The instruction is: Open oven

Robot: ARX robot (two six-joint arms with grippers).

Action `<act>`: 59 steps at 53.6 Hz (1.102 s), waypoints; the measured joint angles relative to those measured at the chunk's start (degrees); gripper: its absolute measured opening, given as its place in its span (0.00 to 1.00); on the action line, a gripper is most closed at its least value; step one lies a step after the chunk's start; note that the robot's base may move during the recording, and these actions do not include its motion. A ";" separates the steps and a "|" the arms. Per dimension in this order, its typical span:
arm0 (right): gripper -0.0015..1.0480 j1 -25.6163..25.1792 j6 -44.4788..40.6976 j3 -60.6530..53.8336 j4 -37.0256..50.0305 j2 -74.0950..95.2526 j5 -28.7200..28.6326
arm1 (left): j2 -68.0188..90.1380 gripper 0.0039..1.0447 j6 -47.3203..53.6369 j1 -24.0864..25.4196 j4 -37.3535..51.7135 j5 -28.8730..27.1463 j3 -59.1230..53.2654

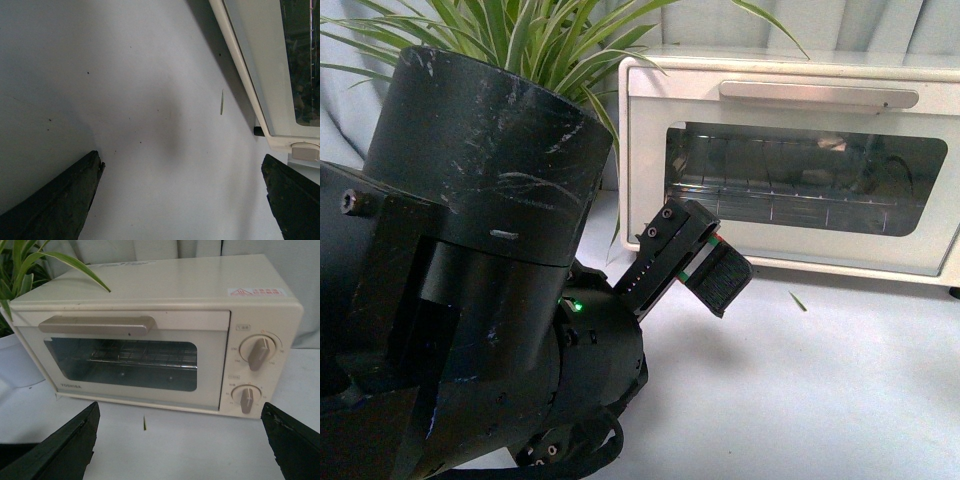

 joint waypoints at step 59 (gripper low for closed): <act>0.91 -0.52 10.25 32.04 -14.58 32.39 5.33 | -0.37 0.94 -0.66 0.87 -0.76 0.57 0.07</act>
